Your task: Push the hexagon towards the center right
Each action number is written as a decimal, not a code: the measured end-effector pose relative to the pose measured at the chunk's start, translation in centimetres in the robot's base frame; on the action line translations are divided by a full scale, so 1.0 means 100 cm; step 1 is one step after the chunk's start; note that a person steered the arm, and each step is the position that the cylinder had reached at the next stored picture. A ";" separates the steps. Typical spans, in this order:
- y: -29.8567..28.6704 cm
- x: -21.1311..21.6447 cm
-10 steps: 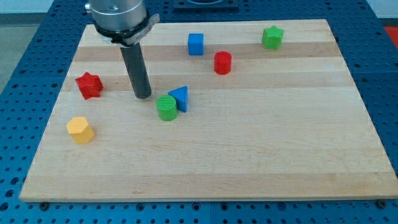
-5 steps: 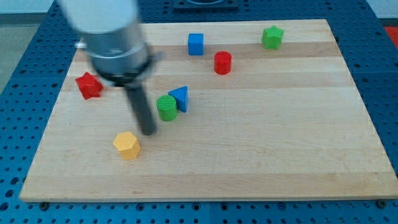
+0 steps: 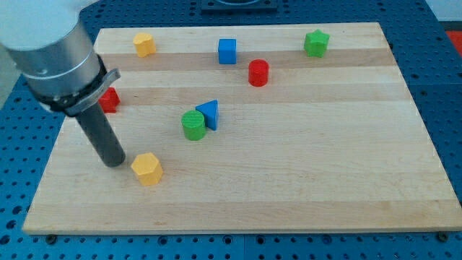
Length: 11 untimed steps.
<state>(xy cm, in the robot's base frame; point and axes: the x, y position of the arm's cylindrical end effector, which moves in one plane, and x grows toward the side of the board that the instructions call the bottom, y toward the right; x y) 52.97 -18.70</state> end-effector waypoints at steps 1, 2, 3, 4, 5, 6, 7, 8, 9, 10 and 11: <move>0.047 0.019; 0.109 0.021; 0.097 0.045; 0.133 0.056; 0.177 0.044; 0.211 0.013; 0.210 0.065; 0.163 0.078; 0.161 0.039; 0.161 0.007; 0.157 -0.021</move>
<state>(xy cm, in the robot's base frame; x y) 50.91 -3.04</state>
